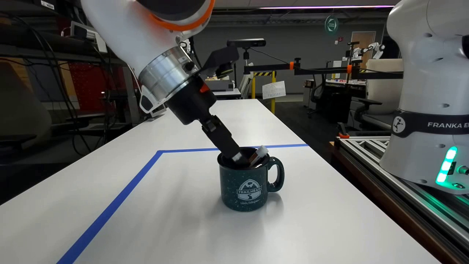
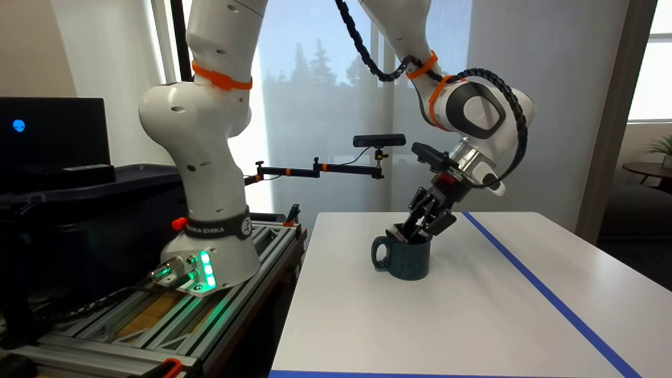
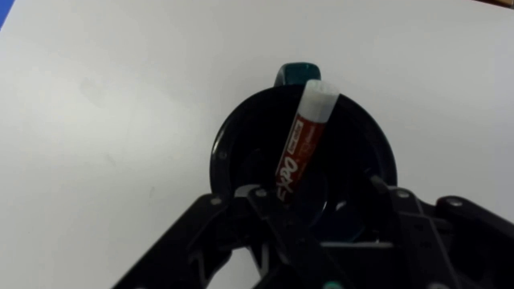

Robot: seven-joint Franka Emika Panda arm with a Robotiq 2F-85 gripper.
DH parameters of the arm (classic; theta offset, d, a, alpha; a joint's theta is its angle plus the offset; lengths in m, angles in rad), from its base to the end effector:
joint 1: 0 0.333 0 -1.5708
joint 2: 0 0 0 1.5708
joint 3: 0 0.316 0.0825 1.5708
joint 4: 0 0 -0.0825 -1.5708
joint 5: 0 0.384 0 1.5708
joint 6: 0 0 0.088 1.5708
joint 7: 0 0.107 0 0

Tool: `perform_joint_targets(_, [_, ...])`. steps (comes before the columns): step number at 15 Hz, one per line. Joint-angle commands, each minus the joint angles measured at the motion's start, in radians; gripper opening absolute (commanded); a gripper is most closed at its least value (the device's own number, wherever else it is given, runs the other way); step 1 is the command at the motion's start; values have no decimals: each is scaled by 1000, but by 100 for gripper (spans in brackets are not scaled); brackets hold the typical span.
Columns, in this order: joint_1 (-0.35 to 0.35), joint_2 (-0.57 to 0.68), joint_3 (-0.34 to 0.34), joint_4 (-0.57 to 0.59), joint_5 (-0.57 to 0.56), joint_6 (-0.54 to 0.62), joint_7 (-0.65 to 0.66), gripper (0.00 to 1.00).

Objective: Remove the marker from the mug cup and place it on the table

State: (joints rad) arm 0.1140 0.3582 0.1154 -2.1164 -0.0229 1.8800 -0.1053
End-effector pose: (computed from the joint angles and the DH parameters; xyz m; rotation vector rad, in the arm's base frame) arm 0.4906 0.1140 0.2126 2.9447 0.5258 -0.9125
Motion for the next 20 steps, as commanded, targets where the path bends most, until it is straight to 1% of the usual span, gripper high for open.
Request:
perform_joint_targets(1, [5, 24, 2, 30, -16, -37, -2, 52])
perform_joint_targets(4, [8, 30, 2, 34, -19, -50, 4, 50])
perform_joint_targets(8, [9, 38, 2, 39, -19, -69, 8, 43])
perform_joint_targets(16, [6, 51, -1, 38, -18, -87, 9, 43])
perform_joint_targets(17, [6, 53, -1, 37, -17, -87, 9, 23])
perform_joint_targets(19, [6, 54, -1, 37, -19, -86, 9, 13])
perform_joint_targets(20, [7, 54, -1, 37, -19, -87, 9, 3])
